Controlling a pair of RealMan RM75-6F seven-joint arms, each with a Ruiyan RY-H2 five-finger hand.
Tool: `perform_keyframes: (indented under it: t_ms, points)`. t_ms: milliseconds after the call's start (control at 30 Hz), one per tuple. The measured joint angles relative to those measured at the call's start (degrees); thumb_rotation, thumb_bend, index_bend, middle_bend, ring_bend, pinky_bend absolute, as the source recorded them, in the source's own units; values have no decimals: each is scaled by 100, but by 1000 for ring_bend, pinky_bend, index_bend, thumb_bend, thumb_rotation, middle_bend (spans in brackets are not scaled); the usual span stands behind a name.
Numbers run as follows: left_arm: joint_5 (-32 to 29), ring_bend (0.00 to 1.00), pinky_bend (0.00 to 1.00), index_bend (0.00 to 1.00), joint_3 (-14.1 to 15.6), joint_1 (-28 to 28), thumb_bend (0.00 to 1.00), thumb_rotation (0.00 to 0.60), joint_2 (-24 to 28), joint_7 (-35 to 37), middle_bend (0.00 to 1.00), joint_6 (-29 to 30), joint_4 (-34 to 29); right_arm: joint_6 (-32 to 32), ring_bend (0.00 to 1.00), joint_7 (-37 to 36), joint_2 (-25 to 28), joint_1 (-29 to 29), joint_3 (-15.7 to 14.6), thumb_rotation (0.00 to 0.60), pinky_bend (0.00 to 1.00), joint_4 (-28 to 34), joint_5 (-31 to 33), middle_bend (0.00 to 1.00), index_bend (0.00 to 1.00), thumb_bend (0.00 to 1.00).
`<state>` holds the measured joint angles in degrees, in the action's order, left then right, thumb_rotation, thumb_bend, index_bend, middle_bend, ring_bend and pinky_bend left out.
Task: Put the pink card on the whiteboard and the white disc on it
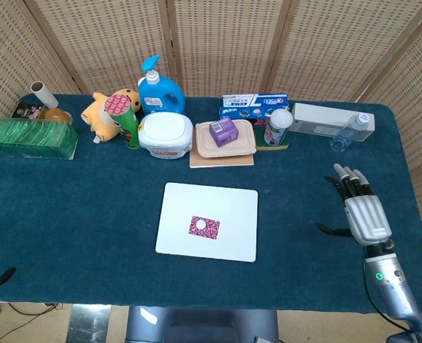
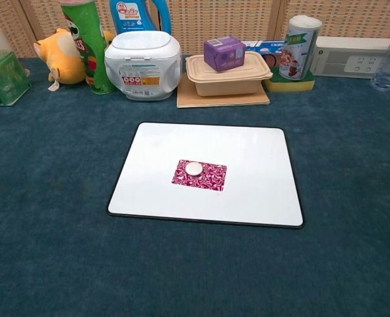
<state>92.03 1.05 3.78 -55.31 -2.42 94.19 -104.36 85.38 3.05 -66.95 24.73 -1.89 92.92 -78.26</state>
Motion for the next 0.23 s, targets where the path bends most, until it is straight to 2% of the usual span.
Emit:
perform_keyframes:
  t_ms: [233]
  points:
    - [6, 0, 0, 0, 9, 70, 74, 600, -6, 79, 0, 110, 22, 463, 0, -208, 267, -573, -88, 421, 0, 6, -459, 0, 98, 0]
